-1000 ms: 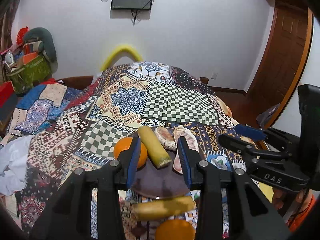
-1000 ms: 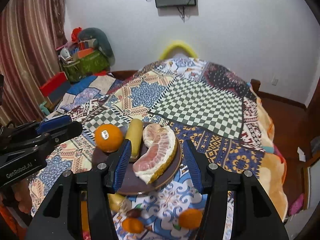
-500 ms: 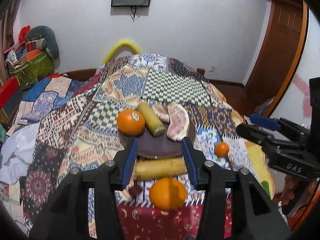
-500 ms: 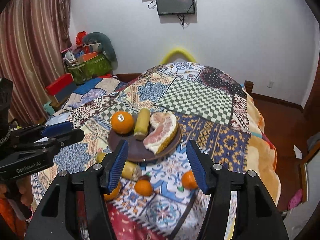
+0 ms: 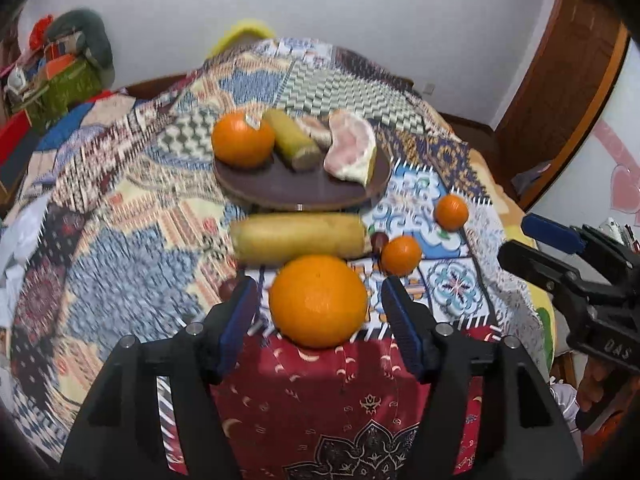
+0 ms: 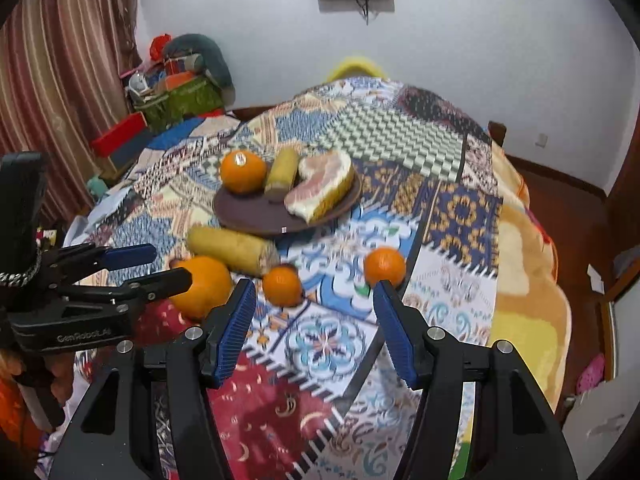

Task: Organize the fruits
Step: 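Grasp the large orange with the left tool while the right tool approaches a mandarin, then lift the large orange with the left tool while the right tool grasps a mandarin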

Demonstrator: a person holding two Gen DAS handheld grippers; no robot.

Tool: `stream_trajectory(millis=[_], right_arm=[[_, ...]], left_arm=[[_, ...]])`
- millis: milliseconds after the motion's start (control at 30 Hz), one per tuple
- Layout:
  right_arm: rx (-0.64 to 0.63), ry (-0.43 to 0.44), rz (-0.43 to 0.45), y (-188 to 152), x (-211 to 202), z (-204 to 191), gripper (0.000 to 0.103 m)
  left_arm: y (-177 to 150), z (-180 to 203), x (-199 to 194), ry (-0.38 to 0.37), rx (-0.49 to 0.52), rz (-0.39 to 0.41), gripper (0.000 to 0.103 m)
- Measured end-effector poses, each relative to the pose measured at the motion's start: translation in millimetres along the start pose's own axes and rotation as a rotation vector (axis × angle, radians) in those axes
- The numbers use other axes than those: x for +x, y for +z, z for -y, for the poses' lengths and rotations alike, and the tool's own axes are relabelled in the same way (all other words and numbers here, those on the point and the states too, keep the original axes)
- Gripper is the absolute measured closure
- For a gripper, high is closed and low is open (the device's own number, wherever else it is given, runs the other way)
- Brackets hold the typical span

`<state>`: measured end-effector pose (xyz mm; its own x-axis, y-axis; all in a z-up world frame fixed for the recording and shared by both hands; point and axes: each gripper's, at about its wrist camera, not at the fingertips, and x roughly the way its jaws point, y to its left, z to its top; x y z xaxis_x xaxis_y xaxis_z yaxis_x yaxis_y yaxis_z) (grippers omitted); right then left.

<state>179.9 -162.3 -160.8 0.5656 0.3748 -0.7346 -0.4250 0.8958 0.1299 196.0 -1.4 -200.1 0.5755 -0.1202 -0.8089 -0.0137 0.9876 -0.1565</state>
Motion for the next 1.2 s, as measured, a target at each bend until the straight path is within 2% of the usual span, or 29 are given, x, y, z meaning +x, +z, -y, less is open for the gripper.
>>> stream_trajectory(millis=[200,433,800,900,1200], right_arm=[[0.014,0.025,-0.048,-15,14,0,0.046],[0.029,0.051,-0.078,-16,28,-1,0.046],[0.008,0.070,-0.093,-6,50,-6,0.046],[0.010,0.080,-0.099,-2,56,-7,0.046],[0.007,0.117,-0.121,5,73,-10,0.049]], left_arm=[[-9,2,20,0.001,-0.020,-0.049,0.038],[-7,1,37,0.009,-0.013,-0.081,0.037],[-6,-3,39,-0.033,-0.013,-0.058,0.038],[-7,-5,34,-0.025,-0.005,-0.052,0.038],[1,-17,10,-0.023,-0.018,0.019,0.038]])
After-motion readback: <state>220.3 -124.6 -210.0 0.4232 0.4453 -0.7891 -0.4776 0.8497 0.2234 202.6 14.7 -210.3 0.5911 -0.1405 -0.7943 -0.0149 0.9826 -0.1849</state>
